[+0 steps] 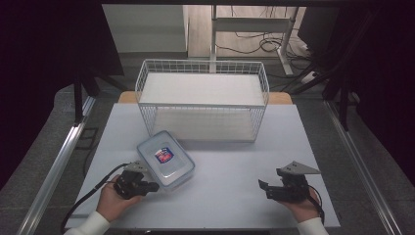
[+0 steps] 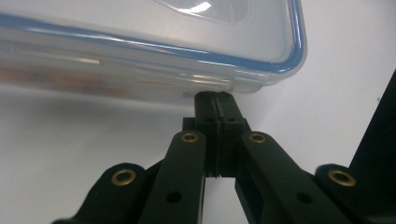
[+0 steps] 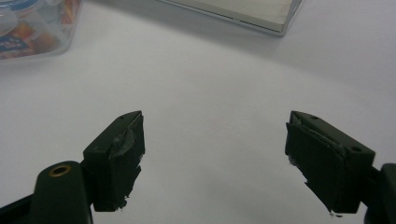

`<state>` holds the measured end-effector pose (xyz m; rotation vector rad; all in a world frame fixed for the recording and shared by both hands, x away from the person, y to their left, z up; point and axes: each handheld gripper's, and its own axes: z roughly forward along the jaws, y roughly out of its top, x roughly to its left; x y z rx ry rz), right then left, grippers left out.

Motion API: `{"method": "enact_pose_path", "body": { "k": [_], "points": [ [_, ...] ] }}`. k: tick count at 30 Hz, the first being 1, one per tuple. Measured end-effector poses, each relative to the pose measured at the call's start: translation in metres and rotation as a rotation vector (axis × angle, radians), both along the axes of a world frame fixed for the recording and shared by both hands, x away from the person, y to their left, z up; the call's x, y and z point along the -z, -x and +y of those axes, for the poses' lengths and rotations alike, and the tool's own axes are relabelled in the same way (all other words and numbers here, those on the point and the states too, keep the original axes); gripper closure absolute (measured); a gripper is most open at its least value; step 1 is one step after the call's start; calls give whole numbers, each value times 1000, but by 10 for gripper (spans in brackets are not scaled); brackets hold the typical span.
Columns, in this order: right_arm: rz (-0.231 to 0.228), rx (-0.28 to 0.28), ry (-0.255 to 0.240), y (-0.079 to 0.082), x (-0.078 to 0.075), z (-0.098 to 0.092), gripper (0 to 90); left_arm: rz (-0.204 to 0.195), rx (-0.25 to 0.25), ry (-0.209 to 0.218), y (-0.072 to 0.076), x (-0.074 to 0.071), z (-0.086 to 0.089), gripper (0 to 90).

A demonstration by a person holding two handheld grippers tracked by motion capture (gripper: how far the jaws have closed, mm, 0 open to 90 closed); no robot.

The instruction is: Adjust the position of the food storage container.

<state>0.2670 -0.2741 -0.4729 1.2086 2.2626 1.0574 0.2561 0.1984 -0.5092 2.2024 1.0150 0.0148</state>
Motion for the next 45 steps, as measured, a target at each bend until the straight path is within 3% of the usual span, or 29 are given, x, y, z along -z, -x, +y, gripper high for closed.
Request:
{"method": "enact_pose_path", "body": {
  "k": [10,15,17,18,21,23,24,28,30,36,38,42,45],
  "points": [
    [6,1,2,0,1,0,199,-4,33,6,-9,2,-28,899],
    [4,5,3,1,1,-2,199,-31,38,-20,-5,-7,-19,899],
    [4,9,0,1,1,-4,199,-69,3,-21,-4,-21,-3,899],
    [4,9,0,1,1,-4,199,-69,3,-21,-4,-21,-3,899],
    [4,11,1,1,1,-4,199,-104,-60,-11,-13,-37,18,899],
    [3,11,2,1,0,-4,199,-134,-135,-59,-32,-45,38,899],
    [3,11,2,1,0,-4,199,-134,-135,-59,-32,-45,38,899],
    [3,10,6,0,1,-3,199,-143,-209,-85,-64,-49,61,900],
    [9,10,7,-1,2,-3,199,-134,-207,-96,-76,-47,65,900],
    [13,8,20,-2,4,-3,199,-98,-198,-185,-109,-33,66,899],
    [12,8,20,-2,4,-3,199,-84,-201,-194,-115,-28,66,899],
    [13,16,21,-2,4,-6,199,-58,-157,-201,-122,-19,62,900],
    [12,23,21,-1,4,-7,199,-61,-146,-216,-124,-17,59,900]
  ]
}}
